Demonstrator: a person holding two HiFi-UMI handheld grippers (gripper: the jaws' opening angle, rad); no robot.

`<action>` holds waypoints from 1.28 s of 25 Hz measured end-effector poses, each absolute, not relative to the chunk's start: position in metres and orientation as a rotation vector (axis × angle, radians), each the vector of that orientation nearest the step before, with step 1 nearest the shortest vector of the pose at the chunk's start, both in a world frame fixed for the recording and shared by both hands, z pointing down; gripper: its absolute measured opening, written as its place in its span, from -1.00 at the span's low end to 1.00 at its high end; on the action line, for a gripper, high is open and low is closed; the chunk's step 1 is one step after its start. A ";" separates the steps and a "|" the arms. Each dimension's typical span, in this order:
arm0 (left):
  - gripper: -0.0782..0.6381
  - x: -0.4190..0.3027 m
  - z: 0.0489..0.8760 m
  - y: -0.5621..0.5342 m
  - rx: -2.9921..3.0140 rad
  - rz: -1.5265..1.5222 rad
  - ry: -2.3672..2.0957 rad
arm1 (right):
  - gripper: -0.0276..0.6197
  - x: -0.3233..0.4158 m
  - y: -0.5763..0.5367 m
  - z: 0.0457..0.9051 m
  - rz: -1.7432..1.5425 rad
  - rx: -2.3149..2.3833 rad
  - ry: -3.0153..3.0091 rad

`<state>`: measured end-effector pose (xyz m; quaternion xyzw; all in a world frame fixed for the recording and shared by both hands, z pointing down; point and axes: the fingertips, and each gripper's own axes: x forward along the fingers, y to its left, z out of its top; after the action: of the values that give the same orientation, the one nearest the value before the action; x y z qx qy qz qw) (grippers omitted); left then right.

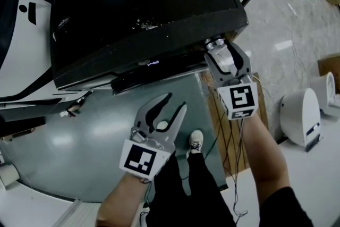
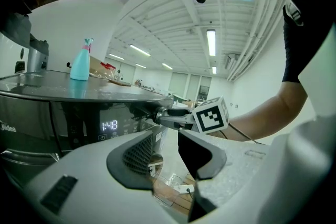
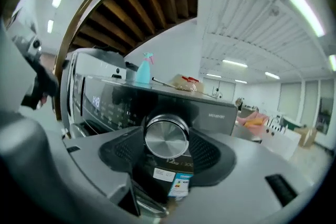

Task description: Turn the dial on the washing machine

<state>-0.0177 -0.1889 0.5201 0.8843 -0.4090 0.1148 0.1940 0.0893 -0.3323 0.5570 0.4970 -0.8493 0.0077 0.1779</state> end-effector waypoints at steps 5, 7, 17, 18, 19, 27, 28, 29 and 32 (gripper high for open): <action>-0.42 -0.016 0.520 -0.188 2.481 0.317 -1.143 | -0.09 0.094 -0.335 0.555 0.196 1.449 -2.517; -0.42 -0.016 0.520 -0.187 2.479 0.317 -1.142 | -0.08 0.093 -0.335 0.555 0.154 1.443 -2.509; -0.42 -0.016 0.521 -0.186 2.480 0.317 -1.143 | -0.04 0.089 -0.332 0.552 0.079 1.417 -2.465; -0.42 -0.016 0.521 -0.186 2.482 0.317 -1.142 | -0.04 0.089 -0.331 0.553 0.075 1.413 -2.447; -0.42 -0.016 0.521 -0.186 2.482 0.317 -1.142 | -0.04 0.089 -0.330 0.554 0.063 1.407 -2.429; -0.42 -0.015 0.523 -0.185 2.479 0.319 -1.139 | -0.04 0.085 -0.327 0.557 -0.194 1.332 -2.297; -0.42 -0.015 0.523 -0.185 2.479 0.319 -1.139 | -0.04 0.085 -0.327 0.557 -0.228 1.327 -2.276; -0.42 -0.015 0.523 -0.185 2.479 0.319 -1.139 | -0.04 0.085 -0.327 0.557 -0.262 1.324 -2.254; -0.42 -0.015 0.523 -0.186 2.480 0.322 -1.137 | -0.05 0.085 -0.328 0.557 -0.359 1.323 -2.203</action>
<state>-0.0151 -0.1859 0.5229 0.8852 -0.4060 0.1148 0.1959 0.0848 -0.3275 0.5573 0.4908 -0.8176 -0.1331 0.2701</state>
